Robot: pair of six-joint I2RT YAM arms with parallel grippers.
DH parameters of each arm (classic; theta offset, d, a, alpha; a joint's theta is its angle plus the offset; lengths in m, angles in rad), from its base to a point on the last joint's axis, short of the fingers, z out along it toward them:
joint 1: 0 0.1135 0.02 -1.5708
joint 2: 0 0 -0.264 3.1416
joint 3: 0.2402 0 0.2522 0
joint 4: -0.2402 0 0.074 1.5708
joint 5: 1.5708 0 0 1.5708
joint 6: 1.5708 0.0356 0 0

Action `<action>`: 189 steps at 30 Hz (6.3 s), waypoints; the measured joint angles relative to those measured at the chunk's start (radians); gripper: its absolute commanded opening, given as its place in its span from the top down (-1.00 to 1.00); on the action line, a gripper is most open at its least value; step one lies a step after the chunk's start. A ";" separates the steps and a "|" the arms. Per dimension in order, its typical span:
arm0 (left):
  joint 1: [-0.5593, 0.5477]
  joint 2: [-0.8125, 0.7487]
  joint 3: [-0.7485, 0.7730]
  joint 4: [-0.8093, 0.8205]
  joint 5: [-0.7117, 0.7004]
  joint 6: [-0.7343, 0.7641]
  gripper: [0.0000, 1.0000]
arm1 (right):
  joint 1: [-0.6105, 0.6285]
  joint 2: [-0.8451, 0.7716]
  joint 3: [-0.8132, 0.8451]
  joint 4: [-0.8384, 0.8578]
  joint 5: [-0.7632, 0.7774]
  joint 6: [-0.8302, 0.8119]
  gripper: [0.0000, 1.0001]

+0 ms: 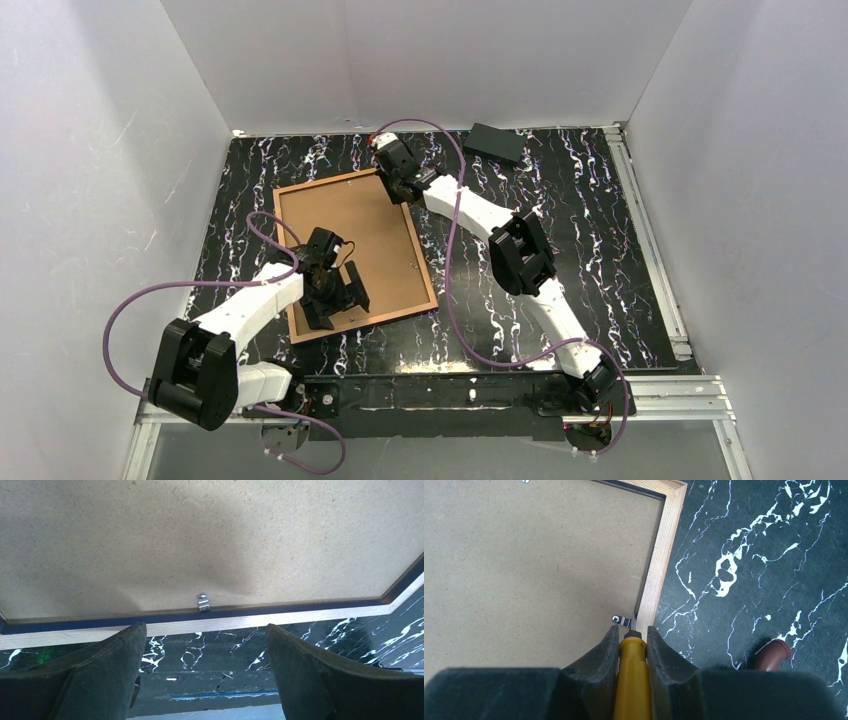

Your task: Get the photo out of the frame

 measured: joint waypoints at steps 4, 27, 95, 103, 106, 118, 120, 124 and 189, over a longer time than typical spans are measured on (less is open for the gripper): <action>0.003 0.000 -0.009 0.011 -0.003 -0.012 -0.78 | -0.011 0.000 0.021 -0.043 -0.048 0.006 0.97; 0.005 -0.045 -0.026 0.034 0.073 0.033 -0.96 | -0.035 -0.173 -0.117 -0.198 -0.201 0.109 0.97; -0.493 0.661 0.562 -0.016 -0.499 0.491 1.00 | -0.045 -1.716 -1.560 -0.082 -0.208 0.502 0.97; -0.384 0.891 0.924 -0.043 -0.503 0.314 1.00 | -0.045 -1.734 -1.560 -0.105 -0.209 0.504 0.97; -0.354 0.966 1.047 -0.064 -0.523 0.250 1.00 | -0.045 -1.735 -1.565 -0.107 -0.212 0.506 0.97; -0.288 1.040 1.202 -0.136 -0.450 0.137 -0.68 | -0.045 -1.664 -1.573 -0.104 -0.237 0.521 0.97; -0.275 0.957 1.094 -0.120 -0.394 0.167 -0.78 | -0.045 -1.645 -1.572 -0.098 -0.242 0.521 0.97; -0.239 0.635 0.761 -0.044 -0.237 0.298 -0.96 | -0.045 -1.608 -1.571 -0.087 -0.257 0.521 0.97; -0.526 0.416 0.274 0.212 -0.415 0.595 -0.60 | -0.040 -1.290 -1.398 0.043 -0.285 0.514 0.97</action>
